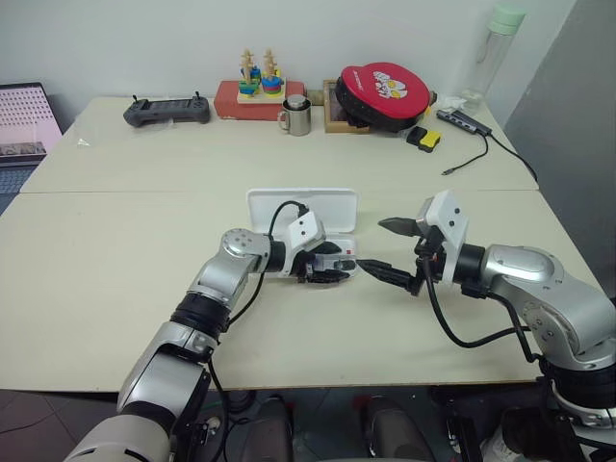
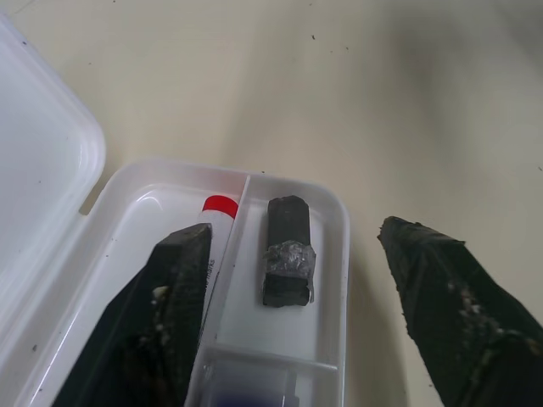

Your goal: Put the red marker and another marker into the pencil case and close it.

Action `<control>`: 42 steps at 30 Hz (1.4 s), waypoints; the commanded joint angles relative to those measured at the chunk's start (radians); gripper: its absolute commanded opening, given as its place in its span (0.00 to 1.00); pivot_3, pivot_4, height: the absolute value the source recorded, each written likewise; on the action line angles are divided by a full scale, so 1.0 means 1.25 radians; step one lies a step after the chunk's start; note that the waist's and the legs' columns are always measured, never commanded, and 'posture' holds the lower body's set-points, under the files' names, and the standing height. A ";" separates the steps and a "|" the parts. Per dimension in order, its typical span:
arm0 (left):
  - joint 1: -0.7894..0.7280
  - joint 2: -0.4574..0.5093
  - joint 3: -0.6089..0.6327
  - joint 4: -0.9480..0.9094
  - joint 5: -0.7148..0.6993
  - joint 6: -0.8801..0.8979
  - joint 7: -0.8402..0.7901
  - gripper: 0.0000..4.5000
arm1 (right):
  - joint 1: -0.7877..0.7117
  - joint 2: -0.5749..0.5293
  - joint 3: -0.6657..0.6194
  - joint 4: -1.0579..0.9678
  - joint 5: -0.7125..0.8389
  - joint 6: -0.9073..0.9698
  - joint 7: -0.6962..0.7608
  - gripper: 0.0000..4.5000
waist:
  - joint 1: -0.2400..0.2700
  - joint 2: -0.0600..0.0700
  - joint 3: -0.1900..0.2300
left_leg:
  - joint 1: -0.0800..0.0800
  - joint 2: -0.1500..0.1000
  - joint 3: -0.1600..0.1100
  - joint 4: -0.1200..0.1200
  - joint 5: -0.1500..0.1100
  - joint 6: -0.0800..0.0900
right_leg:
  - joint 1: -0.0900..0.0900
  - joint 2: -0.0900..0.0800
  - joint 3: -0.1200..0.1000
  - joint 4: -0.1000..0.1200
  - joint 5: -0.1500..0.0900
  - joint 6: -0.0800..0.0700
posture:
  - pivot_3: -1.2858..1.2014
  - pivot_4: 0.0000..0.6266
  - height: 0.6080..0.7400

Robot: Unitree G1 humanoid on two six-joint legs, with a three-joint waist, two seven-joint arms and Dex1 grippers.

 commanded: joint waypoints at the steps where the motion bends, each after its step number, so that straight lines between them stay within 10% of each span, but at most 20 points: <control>1: -0.001 0.009 0.050 -0.080 -0.035 0.036 0.005 0.97 | -0.038 -0.003 -0.029 -0.001 0.014 -0.020 0.006 1.00 | -0.001 0.000 0.000 | 0.000 0.000 0.000 0.000 0.000 0.000 | 0.000 0.000 0.000 0.000 0.000 0.000 | 0.52 0.24 1.00; 9: 0.167 0.125 0.272 -0.390 -0.186 0.268 0.103 0.99 | -0.282 0.072 0.030 0.273 -0.051 -0.078 0.008 1.00 | -0.030 0.001 0.000 | 0.002 0.001 0.000 -0.001 0.000 0.000 | 0.000 0.001 0.001 0.001 0.001 -0.002 | 0.52 0.24 1.00; 28: 0.339 0.186 0.486 -0.556 -0.387 0.397 0.223 1.00 | -0.583 0.322 0.107 0.919 -0.301 -0.320 -0.048 0.01 | -0.003 0.001 0.001 | 0.000 0.002 0.000 -0.002 0.000 0.000 | -0.001 0.001 -0.001 0.001 0.002 -0.005 | 0.52 0.24 1.00; 42: 0.303 0.205 0.494 -0.542 -0.417 0.338 0.239 1.00 | -0.671 0.372 0.123 1.125 -0.400 -0.438 -0.041 0.01 | -0.008 0.001 0.001 | 0.001 0.002 0.000 -0.002 0.000 0.000 | -0.001 0.002 -0.001 0.001 0.002 -0.005 | 0.52 0.24 1.00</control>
